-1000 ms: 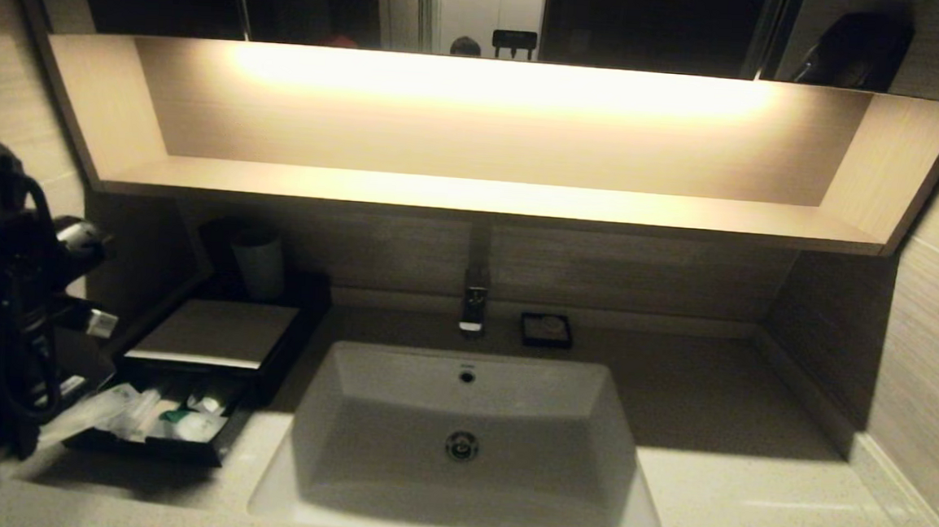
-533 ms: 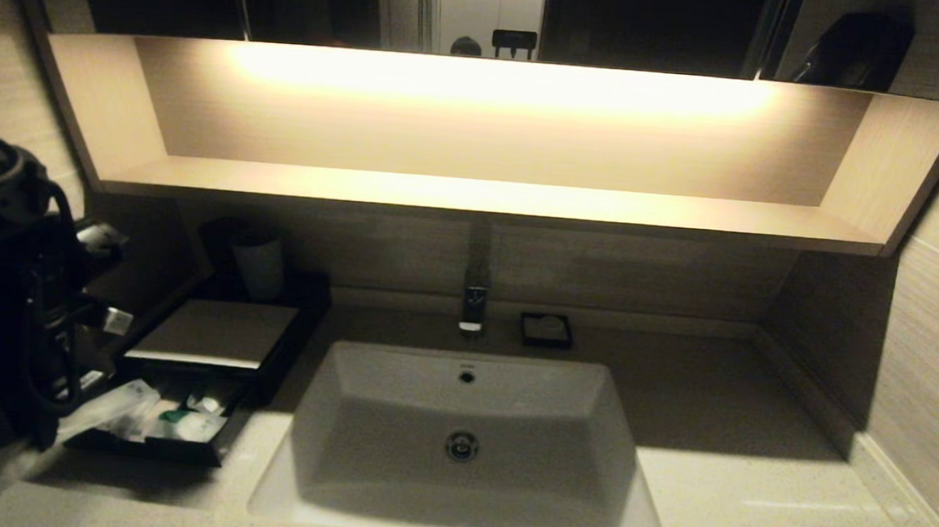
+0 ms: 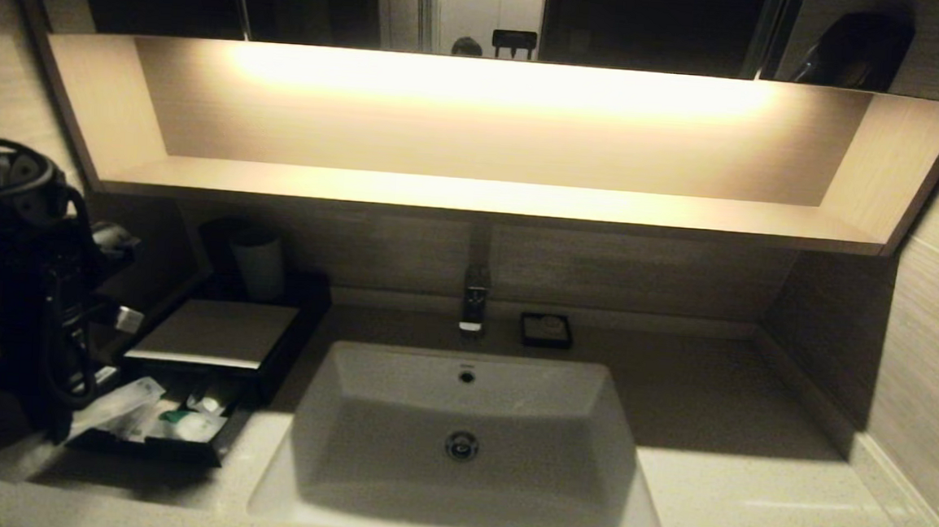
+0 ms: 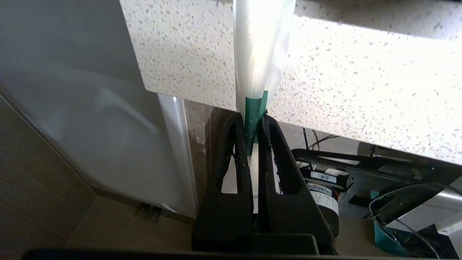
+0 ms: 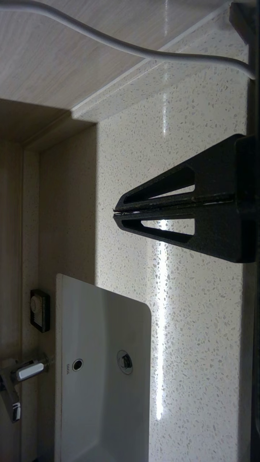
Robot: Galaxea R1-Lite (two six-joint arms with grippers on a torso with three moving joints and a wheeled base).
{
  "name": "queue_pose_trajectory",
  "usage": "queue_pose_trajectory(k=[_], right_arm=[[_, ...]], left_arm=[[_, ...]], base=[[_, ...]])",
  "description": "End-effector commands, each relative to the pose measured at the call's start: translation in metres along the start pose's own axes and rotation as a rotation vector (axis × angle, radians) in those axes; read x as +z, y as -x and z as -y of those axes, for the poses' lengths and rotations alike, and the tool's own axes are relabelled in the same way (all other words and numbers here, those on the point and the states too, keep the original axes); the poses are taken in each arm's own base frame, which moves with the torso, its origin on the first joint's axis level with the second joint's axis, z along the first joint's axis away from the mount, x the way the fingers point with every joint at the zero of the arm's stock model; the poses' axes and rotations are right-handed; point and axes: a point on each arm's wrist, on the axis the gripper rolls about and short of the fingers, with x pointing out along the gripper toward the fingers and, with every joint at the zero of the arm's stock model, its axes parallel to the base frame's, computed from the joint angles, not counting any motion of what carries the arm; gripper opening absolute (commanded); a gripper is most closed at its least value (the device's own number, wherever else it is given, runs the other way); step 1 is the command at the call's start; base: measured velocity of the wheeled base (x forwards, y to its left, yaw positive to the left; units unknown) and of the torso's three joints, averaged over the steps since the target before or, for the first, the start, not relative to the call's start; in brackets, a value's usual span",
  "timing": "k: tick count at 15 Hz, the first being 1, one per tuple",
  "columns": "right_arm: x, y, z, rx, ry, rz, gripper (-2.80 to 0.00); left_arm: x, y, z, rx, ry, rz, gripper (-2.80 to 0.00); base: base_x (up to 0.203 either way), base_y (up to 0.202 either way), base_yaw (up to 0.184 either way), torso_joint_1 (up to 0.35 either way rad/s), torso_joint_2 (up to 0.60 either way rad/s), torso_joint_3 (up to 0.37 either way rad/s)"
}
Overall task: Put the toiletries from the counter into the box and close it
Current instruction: Place the bathroom toiletry into the drawer
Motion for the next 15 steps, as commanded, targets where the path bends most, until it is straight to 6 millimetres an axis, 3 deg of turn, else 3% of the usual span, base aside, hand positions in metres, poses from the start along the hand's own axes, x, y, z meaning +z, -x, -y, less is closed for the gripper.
queue_pose_trajectory(k=[1, 15], right_arm=[[0.000, 0.000, 0.000, 0.000, 0.000, 0.000, -2.80], [0.000, 0.000, 0.000, 0.000, 0.000, 0.000, -2.80]], left_arm=[[0.005, -0.004, 0.000, -0.002, -0.003, -0.012, -2.80], [0.033, -0.017, -0.001, -0.025, 0.002, 0.004, -2.80]], base=[[0.000, 0.000, 0.000, 0.000, 0.00, 0.000], [0.000, 0.000, 0.000, 0.000, 0.00, 0.000]])
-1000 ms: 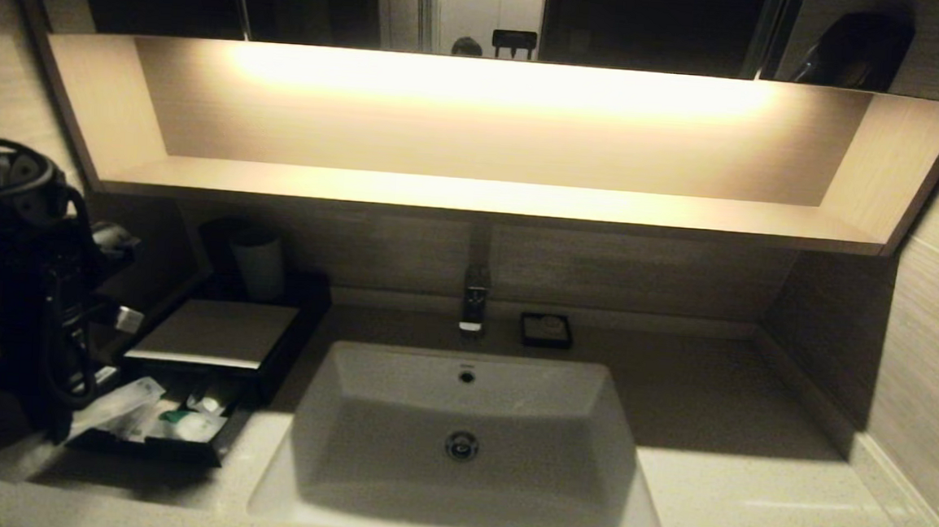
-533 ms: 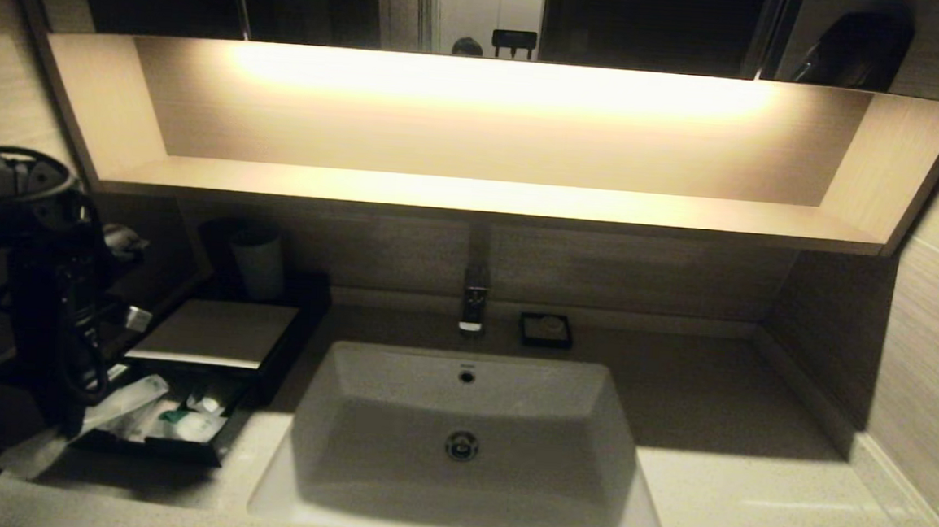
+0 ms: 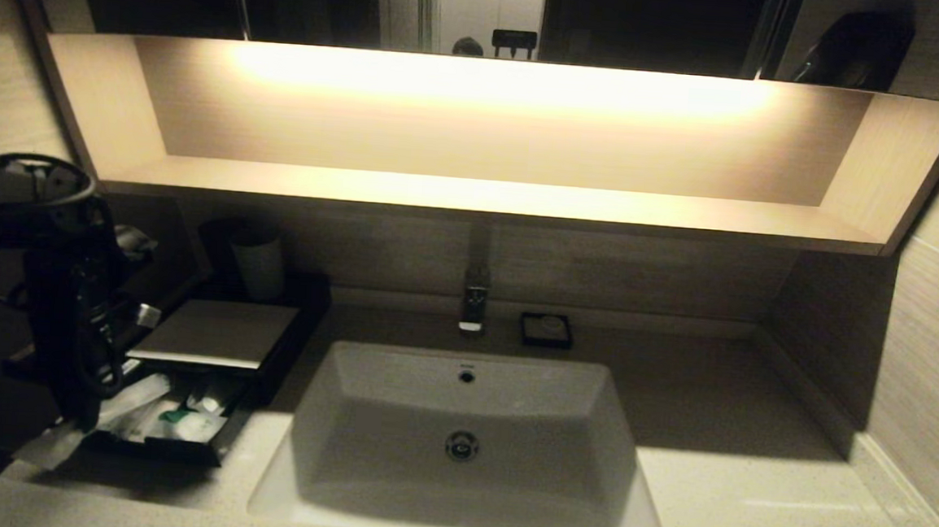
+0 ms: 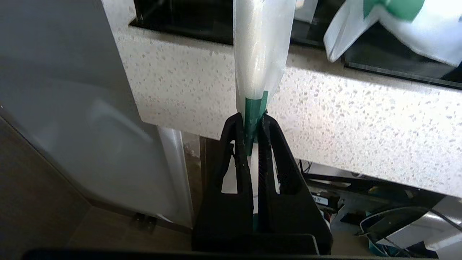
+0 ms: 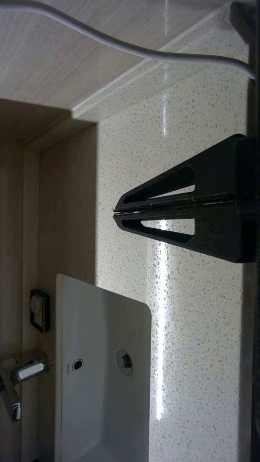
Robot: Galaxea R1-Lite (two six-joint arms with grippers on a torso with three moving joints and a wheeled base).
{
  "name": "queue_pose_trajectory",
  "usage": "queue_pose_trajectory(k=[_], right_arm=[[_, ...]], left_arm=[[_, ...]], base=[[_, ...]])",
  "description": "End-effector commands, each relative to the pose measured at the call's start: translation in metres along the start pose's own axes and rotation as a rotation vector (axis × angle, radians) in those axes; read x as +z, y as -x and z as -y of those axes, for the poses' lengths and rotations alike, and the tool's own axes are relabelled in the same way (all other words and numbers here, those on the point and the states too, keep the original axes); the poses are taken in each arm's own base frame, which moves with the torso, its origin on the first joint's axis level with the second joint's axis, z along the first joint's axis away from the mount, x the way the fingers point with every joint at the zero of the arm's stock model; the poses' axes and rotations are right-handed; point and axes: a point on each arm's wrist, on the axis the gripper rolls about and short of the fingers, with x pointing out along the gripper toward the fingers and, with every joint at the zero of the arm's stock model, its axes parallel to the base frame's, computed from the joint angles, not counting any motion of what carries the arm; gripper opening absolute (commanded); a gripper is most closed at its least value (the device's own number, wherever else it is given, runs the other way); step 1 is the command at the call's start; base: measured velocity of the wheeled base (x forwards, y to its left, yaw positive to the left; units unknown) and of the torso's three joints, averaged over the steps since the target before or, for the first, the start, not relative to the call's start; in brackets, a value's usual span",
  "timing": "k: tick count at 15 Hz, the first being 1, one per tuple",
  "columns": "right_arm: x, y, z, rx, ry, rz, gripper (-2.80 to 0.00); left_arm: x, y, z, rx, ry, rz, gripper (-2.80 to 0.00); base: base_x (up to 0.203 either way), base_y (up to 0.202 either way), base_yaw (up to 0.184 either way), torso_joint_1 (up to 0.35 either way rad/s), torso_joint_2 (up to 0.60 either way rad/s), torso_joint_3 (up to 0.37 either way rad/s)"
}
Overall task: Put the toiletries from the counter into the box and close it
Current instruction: Place the bathroom toiletry into the drawer
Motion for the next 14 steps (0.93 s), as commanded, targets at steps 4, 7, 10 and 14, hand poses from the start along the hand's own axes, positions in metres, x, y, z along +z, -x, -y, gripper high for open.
queue_pose_trajectory(k=[4, 7, 10, 14], right_arm=[[0.000, 0.000, 0.000, 0.000, 0.000, 0.000, -2.80], [0.000, 0.000, 0.000, 0.000, 0.000, 0.000, -2.80], [0.000, 0.000, 0.000, 0.000, 0.000, 0.000, -2.80], [0.000, 0.000, 0.000, 0.000, 0.000, 0.000, -2.80]], left_arm=[[0.009, -0.007, 0.000, 0.001, 0.004, 0.000, -2.80], [0.014, -0.010, -0.001, 0.002, 0.007, 0.006, -2.80], [0.020, -0.014, -0.001, 0.002, 0.008, 0.013, -2.80], [0.026, -0.020, 0.000, 0.000, 0.007, 0.009, -2.80]], base=[[0.000, 0.000, 0.000, 0.000, 0.00, 0.000], [0.000, 0.000, 0.000, 0.000, 0.00, 0.000], [0.000, 0.000, 0.000, 0.000, 0.00, 0.000], [0.000, 0.000, 0.000, 0.000, 0.00, 0.000]])
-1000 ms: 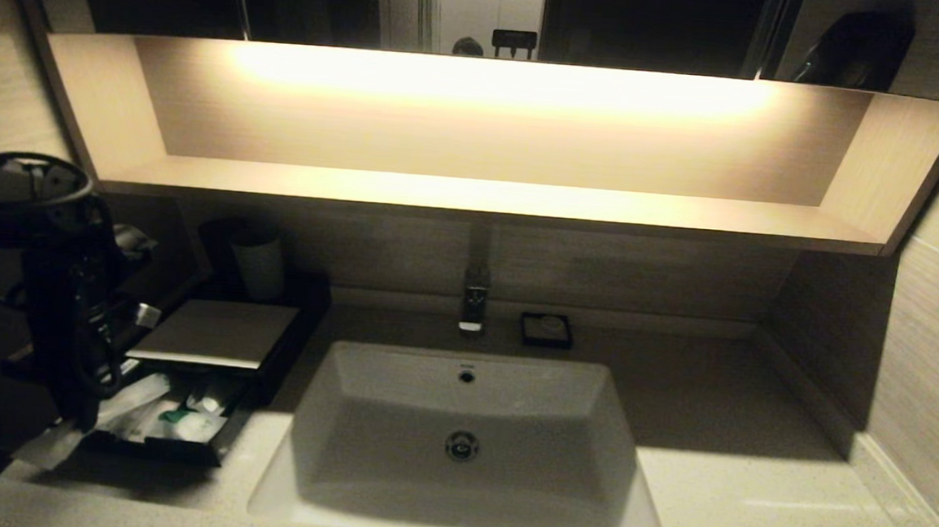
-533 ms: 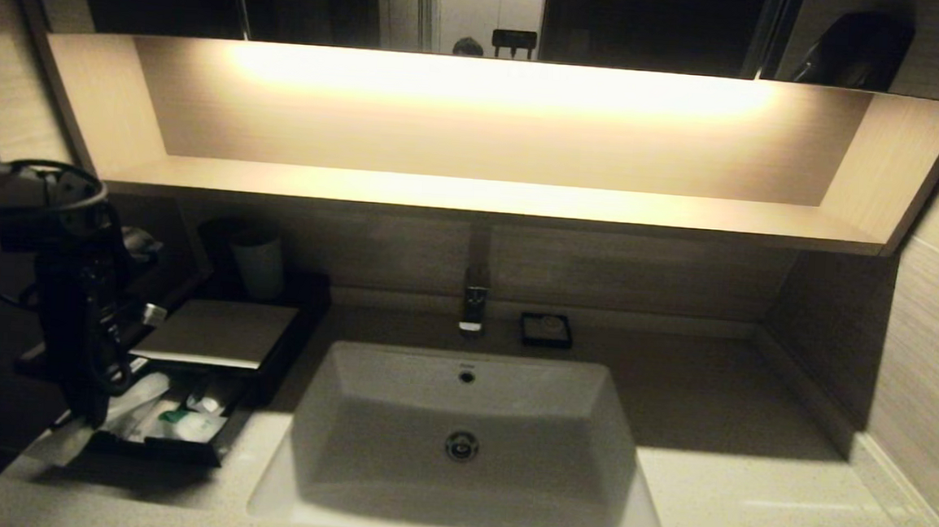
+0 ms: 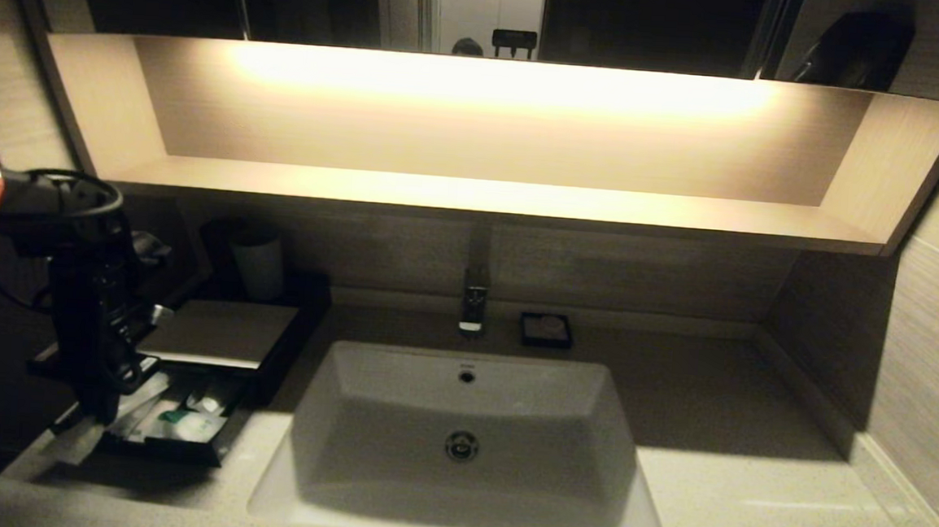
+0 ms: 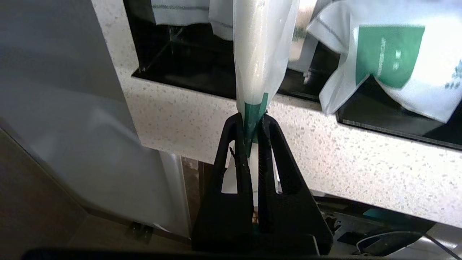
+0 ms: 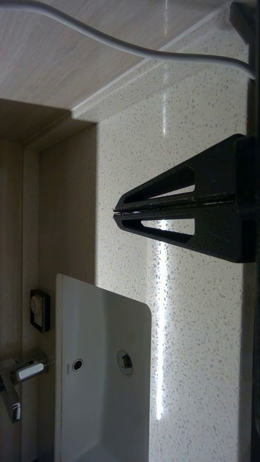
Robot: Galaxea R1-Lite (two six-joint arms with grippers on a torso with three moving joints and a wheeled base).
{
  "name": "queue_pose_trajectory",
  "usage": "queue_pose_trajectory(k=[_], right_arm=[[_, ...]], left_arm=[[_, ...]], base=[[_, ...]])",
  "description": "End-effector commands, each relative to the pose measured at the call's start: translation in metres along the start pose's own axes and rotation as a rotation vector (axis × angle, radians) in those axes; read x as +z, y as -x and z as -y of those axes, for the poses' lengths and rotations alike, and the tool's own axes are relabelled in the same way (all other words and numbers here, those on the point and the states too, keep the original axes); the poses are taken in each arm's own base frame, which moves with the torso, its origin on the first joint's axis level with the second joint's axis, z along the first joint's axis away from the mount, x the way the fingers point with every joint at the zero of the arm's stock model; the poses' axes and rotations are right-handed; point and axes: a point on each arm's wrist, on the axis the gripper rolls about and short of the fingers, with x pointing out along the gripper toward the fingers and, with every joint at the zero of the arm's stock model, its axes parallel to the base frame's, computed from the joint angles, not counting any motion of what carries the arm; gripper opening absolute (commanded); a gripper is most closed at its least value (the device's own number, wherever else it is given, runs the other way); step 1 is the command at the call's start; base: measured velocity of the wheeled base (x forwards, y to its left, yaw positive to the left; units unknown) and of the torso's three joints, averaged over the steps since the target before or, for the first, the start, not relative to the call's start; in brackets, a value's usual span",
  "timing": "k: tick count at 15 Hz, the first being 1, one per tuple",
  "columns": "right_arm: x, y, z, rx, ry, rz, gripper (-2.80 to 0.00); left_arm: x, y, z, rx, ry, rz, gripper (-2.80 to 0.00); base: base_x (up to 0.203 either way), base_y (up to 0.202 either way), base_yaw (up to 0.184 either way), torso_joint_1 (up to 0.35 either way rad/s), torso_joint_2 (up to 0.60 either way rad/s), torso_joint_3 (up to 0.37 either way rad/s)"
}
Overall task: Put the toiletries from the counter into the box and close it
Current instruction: Place the bathroom toiletry into the drawer
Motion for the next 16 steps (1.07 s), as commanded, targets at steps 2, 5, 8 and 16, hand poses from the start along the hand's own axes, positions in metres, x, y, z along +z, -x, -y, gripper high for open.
queue_pose_trajectory(k=[2, 5, 8, 16], right_arm=[[0.000, 0.000, 0.000, 0.000, 0.000, 0.000, -2.80], [0.000, 0.000, 0.000, 0.000, 0.000, 0.000, -2.80], [0.000, 0.000, 0.000, 0.000, 0.000, 0.000, -2.80], [0.000, 0.000, 0.000, 0.000, 0.000, 0.000, -2.80]], left_arm=[[0.006, -0.006, 0.000, 0.001, 0.000, -0.004, -2.80], [0.012, -0.011, 0.000, 0.002, 0.001, 0.001, -2.80], [0.017, -0.013, 0.000, 0.003, 0.002, 0.006, -2.80], [0.030, -0.019, -0.001, -0.002, 0.015, 0.027, -2.80]], base=[[0.000, 0.000, 0.000, 0.000, 0.00, 0.000], [0.000, 0.000, 0.000, 0.000, 0.00, 0.000], [0.000, 0.000, 0.000, 0.000, 0.00, 0.000], [0.000, 0.000, 0.000, 0.000, 0.00, 0.000]])
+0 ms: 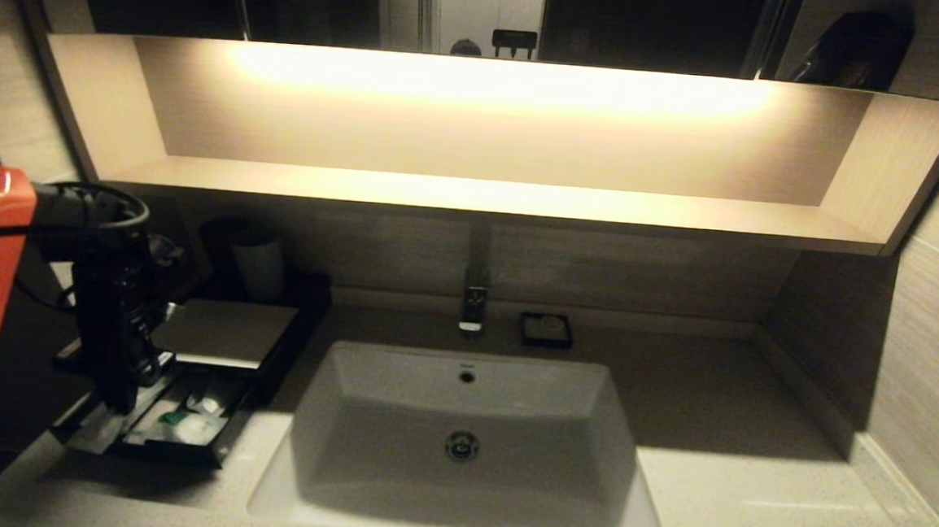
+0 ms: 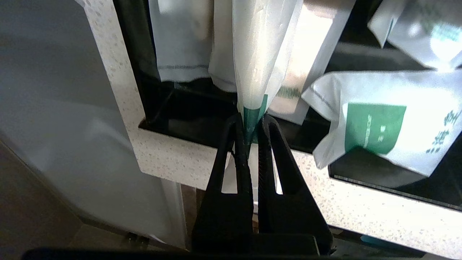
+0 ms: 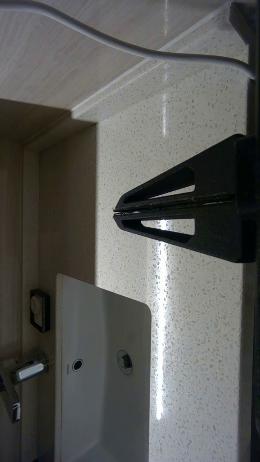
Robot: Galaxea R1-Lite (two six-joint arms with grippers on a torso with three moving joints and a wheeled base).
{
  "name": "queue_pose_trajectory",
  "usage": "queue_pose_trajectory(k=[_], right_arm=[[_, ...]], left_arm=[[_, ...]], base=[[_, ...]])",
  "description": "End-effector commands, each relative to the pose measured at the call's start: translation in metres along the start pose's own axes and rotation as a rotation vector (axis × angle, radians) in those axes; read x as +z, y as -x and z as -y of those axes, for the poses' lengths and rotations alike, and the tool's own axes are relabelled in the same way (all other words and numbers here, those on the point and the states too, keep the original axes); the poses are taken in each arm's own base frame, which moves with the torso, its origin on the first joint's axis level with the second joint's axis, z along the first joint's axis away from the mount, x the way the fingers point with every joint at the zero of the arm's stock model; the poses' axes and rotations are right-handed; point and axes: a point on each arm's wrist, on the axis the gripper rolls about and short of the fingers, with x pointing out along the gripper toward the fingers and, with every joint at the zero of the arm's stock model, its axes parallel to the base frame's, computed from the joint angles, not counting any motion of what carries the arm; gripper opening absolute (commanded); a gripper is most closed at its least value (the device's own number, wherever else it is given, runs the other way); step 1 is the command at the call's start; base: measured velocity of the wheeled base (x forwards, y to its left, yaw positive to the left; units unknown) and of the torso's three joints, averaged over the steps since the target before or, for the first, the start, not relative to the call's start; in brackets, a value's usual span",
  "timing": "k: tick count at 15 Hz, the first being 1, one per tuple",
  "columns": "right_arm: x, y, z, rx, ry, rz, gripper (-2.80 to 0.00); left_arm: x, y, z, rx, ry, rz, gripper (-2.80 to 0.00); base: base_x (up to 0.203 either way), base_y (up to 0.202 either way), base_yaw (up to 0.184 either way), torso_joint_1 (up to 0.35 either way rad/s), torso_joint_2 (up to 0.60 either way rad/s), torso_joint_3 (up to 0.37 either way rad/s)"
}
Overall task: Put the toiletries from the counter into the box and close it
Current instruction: Place the bathroom toiletry into the drawer
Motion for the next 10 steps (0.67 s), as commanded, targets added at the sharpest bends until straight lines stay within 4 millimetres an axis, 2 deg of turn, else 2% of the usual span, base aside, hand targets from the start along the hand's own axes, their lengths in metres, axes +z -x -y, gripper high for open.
queue_pose_trajectory(k=[1, 10], right_arm=[[0.000, 0.000, 0.000, 0.000, 0.000, 0.000, -2.80], [0.000, 0.000, 0.000, 0.000, 0.000, 0.000, -2.80]], left_arm=[[0.004, -0.004, 0.000, -0.001, 0.000, -0.004, -2.80], [0.017, -0.012, 0.000, 0.008, 0.040, 0.055, -2.80]], base=[[0.000, 0.000, 0.000, 0.000, 0.00, 0.000], [0.000, 0.000, 0.000, 0.000, 0.00, 0.000]])
